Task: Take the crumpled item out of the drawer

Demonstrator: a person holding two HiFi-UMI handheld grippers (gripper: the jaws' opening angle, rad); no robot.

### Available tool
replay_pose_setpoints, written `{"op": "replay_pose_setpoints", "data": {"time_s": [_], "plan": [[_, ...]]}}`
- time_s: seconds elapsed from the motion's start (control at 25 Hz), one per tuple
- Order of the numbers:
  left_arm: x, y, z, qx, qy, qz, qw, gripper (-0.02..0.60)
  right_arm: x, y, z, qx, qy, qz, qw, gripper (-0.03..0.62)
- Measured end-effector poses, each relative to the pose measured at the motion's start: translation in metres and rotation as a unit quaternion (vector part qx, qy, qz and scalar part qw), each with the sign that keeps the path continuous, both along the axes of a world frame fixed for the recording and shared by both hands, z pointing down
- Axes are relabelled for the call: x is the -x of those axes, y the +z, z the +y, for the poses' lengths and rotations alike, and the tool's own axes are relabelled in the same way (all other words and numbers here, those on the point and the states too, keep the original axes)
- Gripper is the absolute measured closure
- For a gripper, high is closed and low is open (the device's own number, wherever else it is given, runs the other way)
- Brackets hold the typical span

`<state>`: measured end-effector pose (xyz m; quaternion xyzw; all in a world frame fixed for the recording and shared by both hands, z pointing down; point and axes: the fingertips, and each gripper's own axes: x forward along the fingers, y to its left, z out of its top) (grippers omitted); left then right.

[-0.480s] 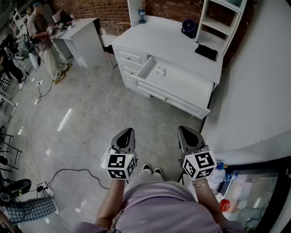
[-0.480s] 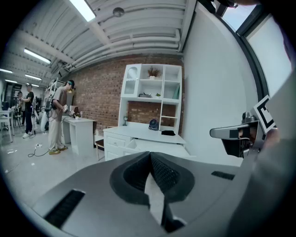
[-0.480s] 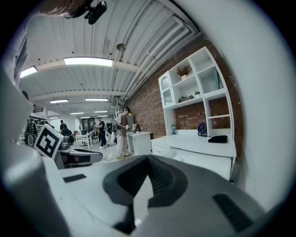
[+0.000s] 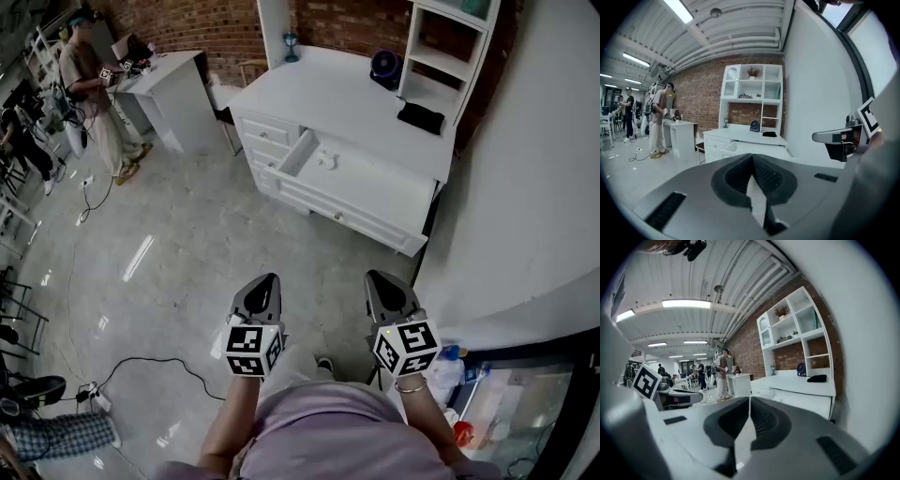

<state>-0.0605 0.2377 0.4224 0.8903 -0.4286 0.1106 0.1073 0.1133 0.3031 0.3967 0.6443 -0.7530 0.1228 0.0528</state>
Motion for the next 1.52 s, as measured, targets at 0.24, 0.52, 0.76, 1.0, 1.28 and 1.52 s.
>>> {"op": "replay_pose_setpoints", "data": {"time_s": [0.24,0.52,0.76,1.0,1.28,1.52], "plan": [[-0.011,-0.002,-0.010,-0.005,0.003,0.000,1.0000,0.581,-0.003,0.002,-0.012,0.001,-0.013,-0.022,1.000,0.502],[-0.011,0.006,-0.039,0.001,-0.001,-0.001,1.0000,0.581,-0.002,0.011,-0.043,0.015,-0.022,-0.038,0.999,0.391],[-0.005,0.019,-0.083,0.013,-0.012,0.004,0.9998,0.581,-0.002,0.019,-0.088,0.023,-0.025,-0.040,0.999,0.361],[0.002,0.023,-0.148,0.017,-0.016,0.010,0.9997,0.581,0.001,0.021,-0.152,0.028,-0.026,-0.038,0.999,0.331],[0.007,0.023,-0.226,0.023,-0.006,0.017,0.9996,0.581,-0.001,0.022,-0.230,0.038,-0.008,-0.040,0.998,0.296],[0.016,0.023,-0.284,0.023,-0.003,0.023,0.9995,0.581,0.002,0.023,-0.289,0.045,0.002,-0.026,0.999,0.286]]}}
